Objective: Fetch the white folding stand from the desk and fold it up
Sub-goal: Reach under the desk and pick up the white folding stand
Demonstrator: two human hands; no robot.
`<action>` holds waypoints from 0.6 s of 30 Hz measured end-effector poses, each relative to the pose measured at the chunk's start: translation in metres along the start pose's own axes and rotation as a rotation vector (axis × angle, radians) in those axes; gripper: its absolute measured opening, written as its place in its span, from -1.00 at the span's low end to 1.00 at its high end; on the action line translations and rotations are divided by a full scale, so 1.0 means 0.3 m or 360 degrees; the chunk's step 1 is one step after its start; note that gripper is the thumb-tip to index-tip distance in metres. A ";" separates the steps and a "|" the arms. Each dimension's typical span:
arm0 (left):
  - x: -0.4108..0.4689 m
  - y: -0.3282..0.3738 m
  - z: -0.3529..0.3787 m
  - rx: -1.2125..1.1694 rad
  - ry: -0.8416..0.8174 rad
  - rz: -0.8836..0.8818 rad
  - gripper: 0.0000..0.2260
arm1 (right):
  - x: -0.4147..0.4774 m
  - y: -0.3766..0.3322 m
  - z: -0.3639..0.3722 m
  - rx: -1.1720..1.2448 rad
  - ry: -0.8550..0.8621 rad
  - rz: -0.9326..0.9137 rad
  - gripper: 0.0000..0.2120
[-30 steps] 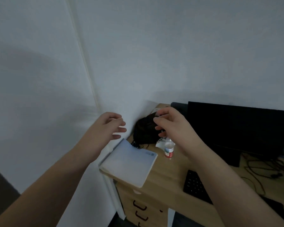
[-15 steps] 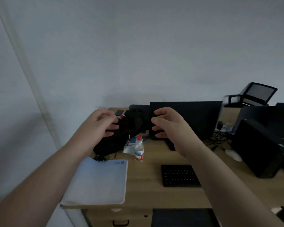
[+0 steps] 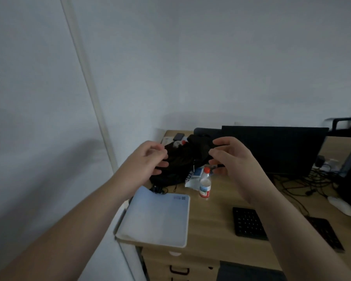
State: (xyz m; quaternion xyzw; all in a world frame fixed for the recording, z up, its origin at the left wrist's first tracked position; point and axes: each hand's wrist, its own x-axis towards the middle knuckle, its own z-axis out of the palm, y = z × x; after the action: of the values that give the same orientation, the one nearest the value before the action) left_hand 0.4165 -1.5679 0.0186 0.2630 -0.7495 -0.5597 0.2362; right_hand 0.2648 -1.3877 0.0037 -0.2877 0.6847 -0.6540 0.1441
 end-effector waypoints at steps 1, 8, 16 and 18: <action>-0.001 -0.006 -0.003 0.0003 0.0029 -0.0003 -0.92 | -0.001 0.007 0.002 -0.0010 -0.0012 0.0004 -0.76; -0.075 -0.021 0.023 -0.0089 0.0026 -0.0040 -0.90 | -0.075 -0.035 0.000 -0.0017 -0.0074 0.0022 -0.74; -0.123 0.071 -0.036 -0.0108 -0.0061 0.0117 -0.88 | -0.181 -0.153 0.014 -0.0056 0.0037 -0.0053 -0.79; -0.137 0.068 -0.058 -0.0116 -0.0088 0.0117 -0.85 | -0.210 -0.157 0.044 -0.0059 0.0055 -0.0037 -0.76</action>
State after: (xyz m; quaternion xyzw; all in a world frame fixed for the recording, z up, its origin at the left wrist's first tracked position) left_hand 0.4560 -1.5483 0.0404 0.2109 -0.7440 -0.5846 0.2453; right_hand 0.3320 -1.3607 0.0373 -0.2869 0.6957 -0.6477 0.1191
